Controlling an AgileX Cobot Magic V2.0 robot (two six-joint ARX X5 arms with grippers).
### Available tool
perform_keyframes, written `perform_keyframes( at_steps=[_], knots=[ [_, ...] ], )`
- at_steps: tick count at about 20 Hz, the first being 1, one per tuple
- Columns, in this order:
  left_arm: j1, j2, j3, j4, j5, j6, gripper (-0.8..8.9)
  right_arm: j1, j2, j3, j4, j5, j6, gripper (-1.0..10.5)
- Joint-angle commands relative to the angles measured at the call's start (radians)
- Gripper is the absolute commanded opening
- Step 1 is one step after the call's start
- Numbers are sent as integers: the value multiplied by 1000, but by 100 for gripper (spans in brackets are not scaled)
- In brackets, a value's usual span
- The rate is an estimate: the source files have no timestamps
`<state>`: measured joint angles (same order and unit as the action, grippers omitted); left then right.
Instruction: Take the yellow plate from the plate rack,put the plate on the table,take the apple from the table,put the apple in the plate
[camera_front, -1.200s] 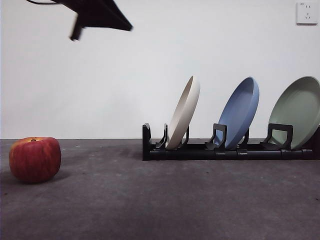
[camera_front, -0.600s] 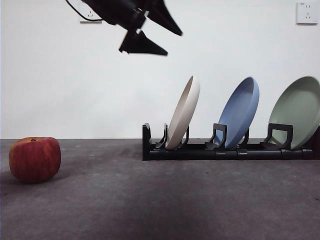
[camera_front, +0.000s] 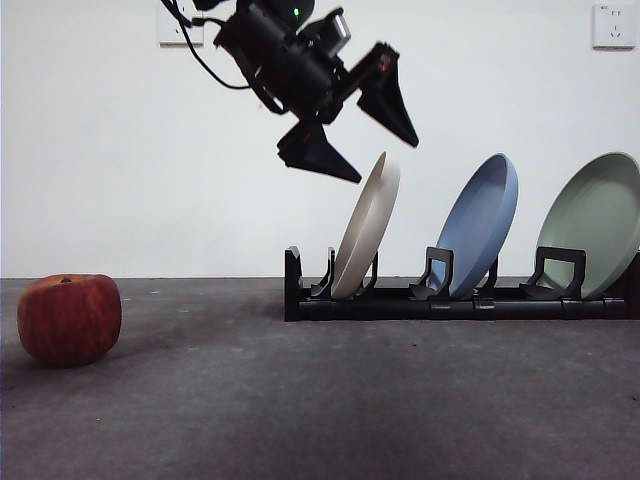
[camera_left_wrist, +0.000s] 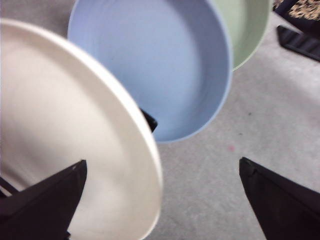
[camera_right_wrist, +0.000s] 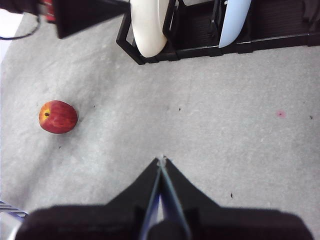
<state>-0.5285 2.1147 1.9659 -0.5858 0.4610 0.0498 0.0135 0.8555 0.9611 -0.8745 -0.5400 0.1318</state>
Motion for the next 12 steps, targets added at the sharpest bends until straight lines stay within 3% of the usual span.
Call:
perform_keyframes(
  at_steps=[1,3,9,12],
  knots=[
    [-3,47,1,26,-20,9,593,0,4,6,-2,-4,-6,-3],
    [-3,63,1,34,-19,6,546,0,5,6,-8,-3,-14,-3],
    [-3,77,1,59,-8,13,193,0,7,6,-15,-3,-31,-3],
    [-3,77,1,72,-8,13,97,0,7,6,-12,-2,-32,-3]
  ],
)
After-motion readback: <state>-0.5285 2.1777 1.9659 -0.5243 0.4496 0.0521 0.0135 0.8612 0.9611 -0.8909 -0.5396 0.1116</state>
